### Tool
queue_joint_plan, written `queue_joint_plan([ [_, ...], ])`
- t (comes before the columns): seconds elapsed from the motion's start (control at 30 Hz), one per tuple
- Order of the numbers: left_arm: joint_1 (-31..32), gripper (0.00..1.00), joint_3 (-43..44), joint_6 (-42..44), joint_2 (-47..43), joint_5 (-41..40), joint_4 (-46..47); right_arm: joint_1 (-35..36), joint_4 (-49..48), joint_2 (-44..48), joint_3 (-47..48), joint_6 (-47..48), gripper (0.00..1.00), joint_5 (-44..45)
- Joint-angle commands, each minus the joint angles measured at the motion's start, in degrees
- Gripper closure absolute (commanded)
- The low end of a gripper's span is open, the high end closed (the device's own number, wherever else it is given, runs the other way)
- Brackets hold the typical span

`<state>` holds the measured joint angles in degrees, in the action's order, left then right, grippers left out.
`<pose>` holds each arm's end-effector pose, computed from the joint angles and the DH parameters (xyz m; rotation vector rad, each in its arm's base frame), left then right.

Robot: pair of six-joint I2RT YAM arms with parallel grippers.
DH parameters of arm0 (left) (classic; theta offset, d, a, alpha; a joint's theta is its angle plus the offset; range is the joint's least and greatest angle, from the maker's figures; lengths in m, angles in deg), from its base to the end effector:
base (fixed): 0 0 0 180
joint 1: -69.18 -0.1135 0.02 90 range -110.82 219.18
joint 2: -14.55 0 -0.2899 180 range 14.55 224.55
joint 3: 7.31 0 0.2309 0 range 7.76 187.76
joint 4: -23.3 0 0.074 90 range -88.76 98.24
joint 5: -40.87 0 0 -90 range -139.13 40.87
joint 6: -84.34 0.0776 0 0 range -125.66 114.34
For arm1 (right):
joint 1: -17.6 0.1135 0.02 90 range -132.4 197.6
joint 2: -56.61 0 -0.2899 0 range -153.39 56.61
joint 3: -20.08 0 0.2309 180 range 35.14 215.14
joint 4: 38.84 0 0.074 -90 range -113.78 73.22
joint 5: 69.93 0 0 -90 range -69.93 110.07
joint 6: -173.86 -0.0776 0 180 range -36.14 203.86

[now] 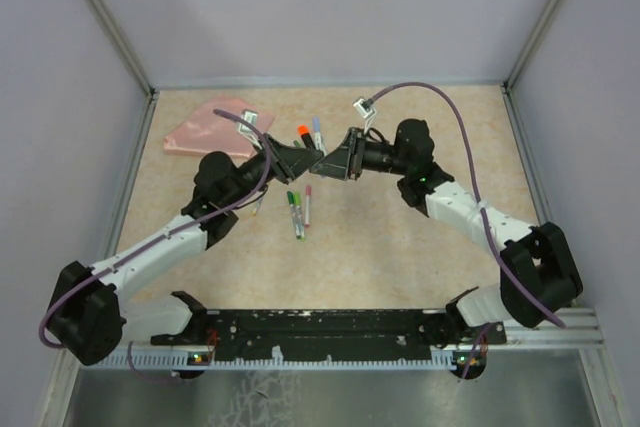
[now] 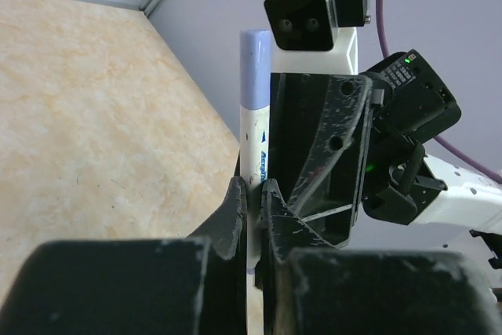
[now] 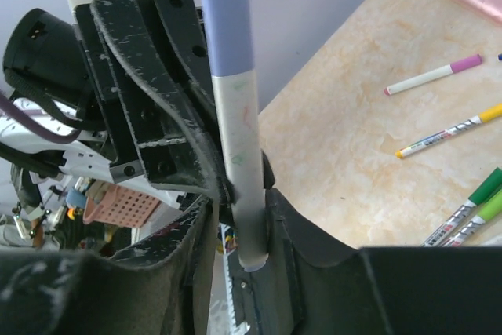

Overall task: Open the pen caps
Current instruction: Pick up the pen from the center of the board.

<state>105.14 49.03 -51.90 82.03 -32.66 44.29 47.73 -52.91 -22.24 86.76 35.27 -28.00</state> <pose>0.2151 -0.1833 0.3621 0.1254 1.5516 -1.3660 0.2438 0.2083 0.3534 -0.4898 1.7639 1.6632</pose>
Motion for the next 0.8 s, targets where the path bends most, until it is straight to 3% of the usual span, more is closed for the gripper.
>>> queue_joint_plan([
  [0.0,1.1,1.0,2.4,0.8,0.7,-2.3,3.0,0.9,3.0,-0.8,4.2,3.0,0.73,0.3],
  [0.13,1.3,1.0,2.4,1.0,0.8,-2.8,3.3,1.0,3.3,-0.8,4.4,3.3,0.82,0.3],
  [0.23,1.3,0.99,2.3,1.1,0.9,-2.3,3.6,1.0,3.6,-0.8,4.6,3.6,0.93,0.3],
  [0.3,1.3,0.81,2.0,1.6,0.7,-2.6,4.4,1.0,3.6,-0.6,4.6,3.8,1.0,0.2],
  [0.43,0.6,0.33,0.7,3.5,-2.6,-5.6,3.2,0.9,5.2,0.0,4.5,5.9,1.0,-0.9],
  [0.53,-1.3,0.11,1.7,5.7,-5.4,-5.2,-1.5,1.0,6.7,0.6,4.5,8.6,1.0,-2.6],
  [0.63,-5.7,0.08,5.1,5.5,-6.0,0.4,-7.0,0.9,6.7,0.9,4.5,10.1,1.0,-5.0],
  [0.77,-13.2,0.13,8.8,-1.7,-2.7,14.2,-7.2,0.9,5.0,1.0,4.4,10.1,1.0,-7.2],
])
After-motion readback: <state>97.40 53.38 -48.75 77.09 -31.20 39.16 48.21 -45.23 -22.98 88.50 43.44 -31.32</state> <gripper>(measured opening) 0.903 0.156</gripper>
